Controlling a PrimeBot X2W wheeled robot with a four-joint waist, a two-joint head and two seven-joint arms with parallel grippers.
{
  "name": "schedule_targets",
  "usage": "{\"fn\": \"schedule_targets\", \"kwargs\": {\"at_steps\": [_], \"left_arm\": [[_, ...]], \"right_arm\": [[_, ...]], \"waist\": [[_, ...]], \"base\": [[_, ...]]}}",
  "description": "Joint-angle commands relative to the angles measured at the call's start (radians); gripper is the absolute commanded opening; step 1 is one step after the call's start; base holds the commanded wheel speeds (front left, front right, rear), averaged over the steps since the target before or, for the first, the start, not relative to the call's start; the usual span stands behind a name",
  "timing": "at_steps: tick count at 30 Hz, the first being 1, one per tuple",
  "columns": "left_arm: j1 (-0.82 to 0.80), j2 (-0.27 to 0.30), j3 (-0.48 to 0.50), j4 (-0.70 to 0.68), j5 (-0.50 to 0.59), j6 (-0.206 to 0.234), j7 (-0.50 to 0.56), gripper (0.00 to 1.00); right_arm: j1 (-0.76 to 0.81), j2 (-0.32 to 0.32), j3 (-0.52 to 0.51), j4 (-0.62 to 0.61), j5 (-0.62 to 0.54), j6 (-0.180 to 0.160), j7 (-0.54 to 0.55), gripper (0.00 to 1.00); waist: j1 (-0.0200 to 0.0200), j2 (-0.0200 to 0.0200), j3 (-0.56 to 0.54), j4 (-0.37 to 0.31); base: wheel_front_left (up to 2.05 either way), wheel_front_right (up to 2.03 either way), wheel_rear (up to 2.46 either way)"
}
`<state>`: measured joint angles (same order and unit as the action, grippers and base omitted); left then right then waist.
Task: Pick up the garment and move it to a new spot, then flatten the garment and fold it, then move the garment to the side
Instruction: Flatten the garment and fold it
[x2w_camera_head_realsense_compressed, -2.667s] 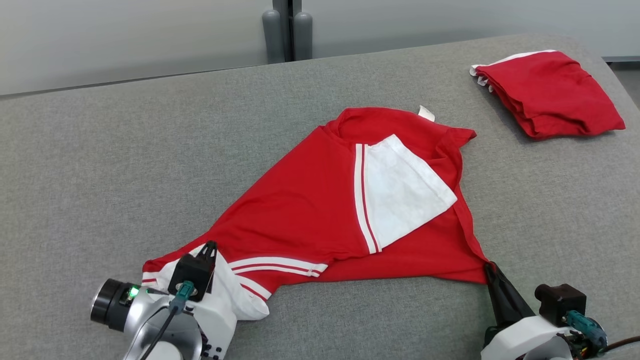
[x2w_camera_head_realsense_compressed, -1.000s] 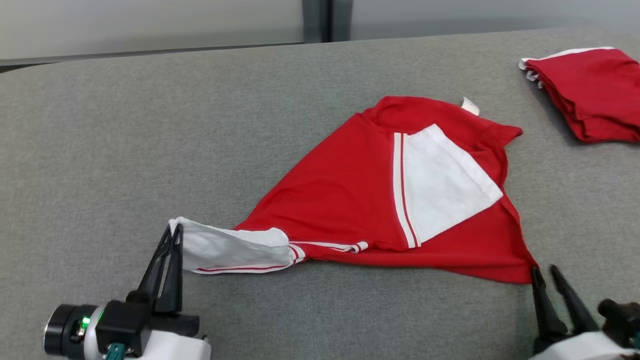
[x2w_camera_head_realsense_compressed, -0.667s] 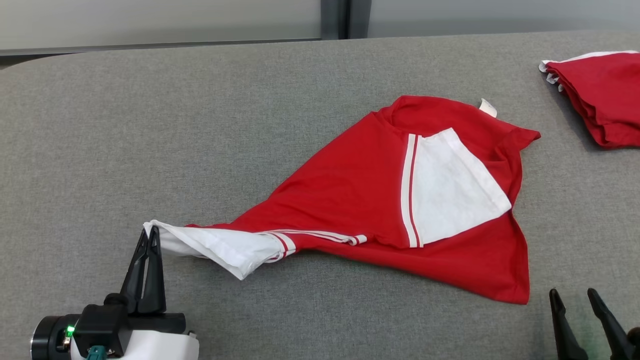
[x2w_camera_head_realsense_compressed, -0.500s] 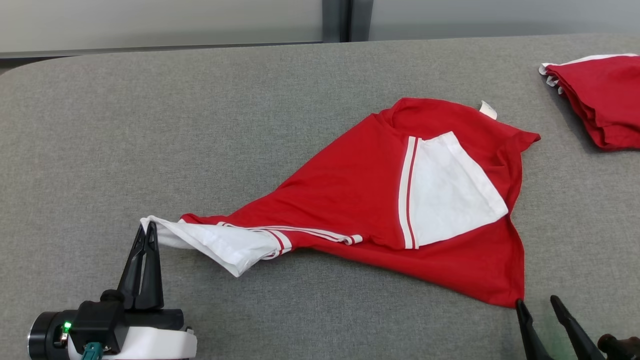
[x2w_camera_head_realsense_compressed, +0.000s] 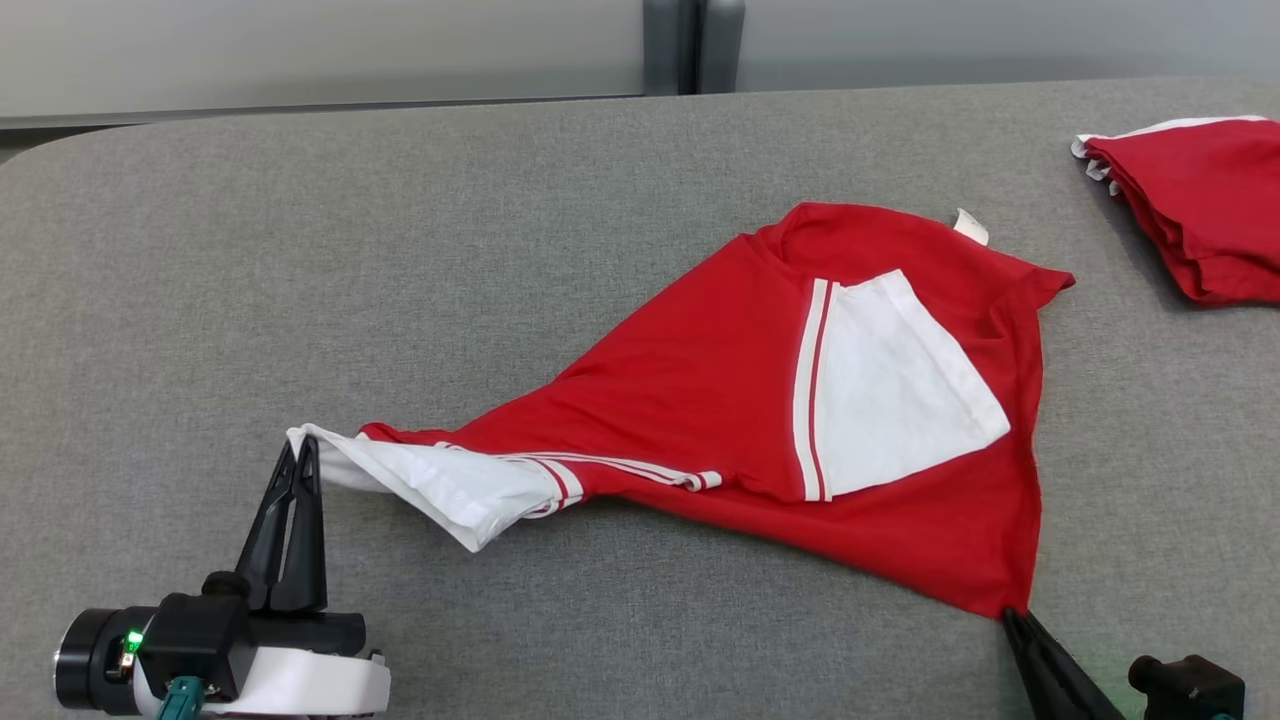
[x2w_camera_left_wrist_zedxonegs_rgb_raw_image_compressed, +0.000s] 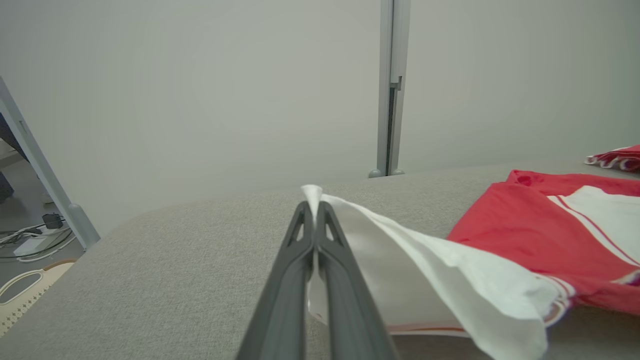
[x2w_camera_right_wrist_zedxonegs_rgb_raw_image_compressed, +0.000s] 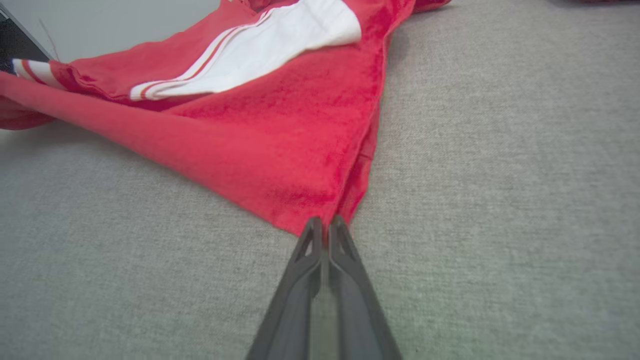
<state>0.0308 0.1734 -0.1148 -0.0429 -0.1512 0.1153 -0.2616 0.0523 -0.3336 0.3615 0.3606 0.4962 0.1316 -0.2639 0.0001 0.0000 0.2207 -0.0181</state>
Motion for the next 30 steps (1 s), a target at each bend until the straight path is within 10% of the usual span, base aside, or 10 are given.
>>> {"fn": "schedule_targets", "kwargs": {"at_steps": [1, 11, 18, 30], "left_arm": [[-0.018, 0.004, 0.009, 0.002, 0.006, -0.005, -0.004, 0.00], [-0.053, 0.001, 0.050, -0.080, -0.070, -0.079, -0.004, 0.00], [-0.241, 0.068, 0.069, -0.237, -0.209, -0.179, 0.152, 0.00], [-0.707, 0.123, 0.073, -0.198, -0.525, -0.177, 0.592, 0.00]], "right_arm": [[-0.008, -0.011, 0.002, -0.001, 0.007, -0.002, 0.000, 0.00], [-0.014, -0.045, -0.088, -0.209, 0.077, -0.002, 0.000, 0.00], [-0.120, -0.240, -0.123, -0.403, 0.283, -0.002, 0.017, 0.00], [-0.490, -0.475, -0.188, -0.473, 0.776, -0.002, 0.430, 0.00]], "waist": [[-0.0001, 0.0000, -0.002, -0.003], [-0.0001, 0.0000, -0.052, -0.035], [-0.0001, 0.0000, -0.140, -0.067], [-0.0001, 0.0000, -0.231, -0.102]], "base": [[0.00, 0.00, 0.00], [0.00, 0.00, 0.00], [0.00, 0.00, 0.00], [0.00, 0.00, 0.00]]}}
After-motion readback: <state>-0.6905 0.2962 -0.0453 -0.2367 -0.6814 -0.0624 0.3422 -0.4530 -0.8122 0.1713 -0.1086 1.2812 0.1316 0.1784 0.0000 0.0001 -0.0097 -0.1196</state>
